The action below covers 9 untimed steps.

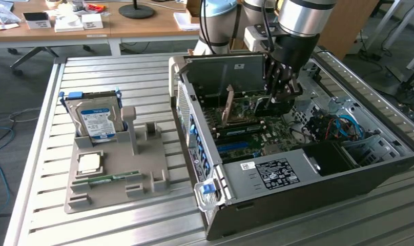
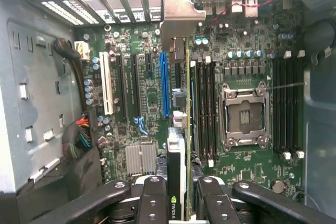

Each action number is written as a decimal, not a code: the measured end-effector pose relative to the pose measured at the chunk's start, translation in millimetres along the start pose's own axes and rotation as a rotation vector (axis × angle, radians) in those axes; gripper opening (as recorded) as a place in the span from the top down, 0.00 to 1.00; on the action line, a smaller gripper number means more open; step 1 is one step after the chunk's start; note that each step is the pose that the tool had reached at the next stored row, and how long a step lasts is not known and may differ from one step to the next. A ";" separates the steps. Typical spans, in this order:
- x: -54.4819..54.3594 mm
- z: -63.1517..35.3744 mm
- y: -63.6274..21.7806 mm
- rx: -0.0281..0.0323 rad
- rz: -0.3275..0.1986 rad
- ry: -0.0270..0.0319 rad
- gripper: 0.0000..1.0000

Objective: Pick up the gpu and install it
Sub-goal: 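Insert the gpu into the slot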

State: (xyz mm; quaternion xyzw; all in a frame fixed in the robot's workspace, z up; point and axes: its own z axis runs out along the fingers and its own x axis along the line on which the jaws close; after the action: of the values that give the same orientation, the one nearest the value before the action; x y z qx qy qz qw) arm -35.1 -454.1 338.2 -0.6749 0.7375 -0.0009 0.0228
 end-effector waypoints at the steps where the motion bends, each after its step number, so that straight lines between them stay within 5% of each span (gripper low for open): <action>1: 0.2 0.2 1.5 0.0000 0.000 0.0001 0.73; 9: 0.9 8.2 6.9 -0.0001 0.000 0.0001 0.73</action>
State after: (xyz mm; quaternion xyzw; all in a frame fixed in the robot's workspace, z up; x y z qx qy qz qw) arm -41.7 -454.1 329.8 -0.6750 0.7375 -0.0009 0.0227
